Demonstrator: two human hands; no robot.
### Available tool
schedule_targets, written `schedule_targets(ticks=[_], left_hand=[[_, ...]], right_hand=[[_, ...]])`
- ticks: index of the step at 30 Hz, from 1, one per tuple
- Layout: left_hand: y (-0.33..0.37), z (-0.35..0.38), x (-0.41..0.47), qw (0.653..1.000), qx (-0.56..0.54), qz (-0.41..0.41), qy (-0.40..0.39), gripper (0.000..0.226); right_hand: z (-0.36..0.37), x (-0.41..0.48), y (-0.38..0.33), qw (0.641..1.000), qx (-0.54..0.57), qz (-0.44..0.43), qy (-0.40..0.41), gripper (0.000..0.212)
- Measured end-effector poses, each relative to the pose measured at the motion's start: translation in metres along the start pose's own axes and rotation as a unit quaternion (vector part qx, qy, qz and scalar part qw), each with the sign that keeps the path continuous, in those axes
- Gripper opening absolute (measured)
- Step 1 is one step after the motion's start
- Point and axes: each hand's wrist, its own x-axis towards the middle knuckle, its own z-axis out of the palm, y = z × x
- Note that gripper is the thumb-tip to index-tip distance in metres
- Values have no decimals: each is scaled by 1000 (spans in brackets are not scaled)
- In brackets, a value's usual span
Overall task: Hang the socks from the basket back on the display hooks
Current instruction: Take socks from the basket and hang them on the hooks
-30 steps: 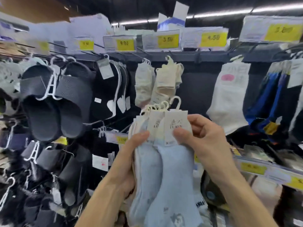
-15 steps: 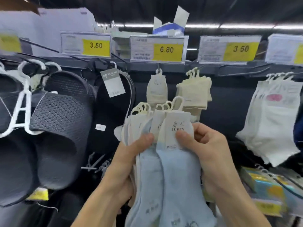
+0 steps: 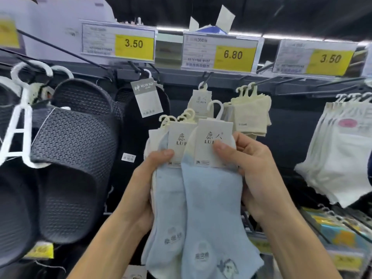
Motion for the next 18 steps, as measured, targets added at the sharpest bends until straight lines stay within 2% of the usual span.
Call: schedule_targets(ticks=[5,9,12,18], left_hand=[[3,-5,0,999,10,25,35,43],[4,-4,4,997,38,49,53,64],[6,-2,6,996,50,55,54,82],[6,-6,9,994,57,82,47,79]], right_hand=[[3,4,1,1000,-5,-9,11,26],[11,5,7,997,-63,-29,16,20],[15,7,9,997,-60,-32,22,22],[17,8,13,994,-97,-37,14,26]])
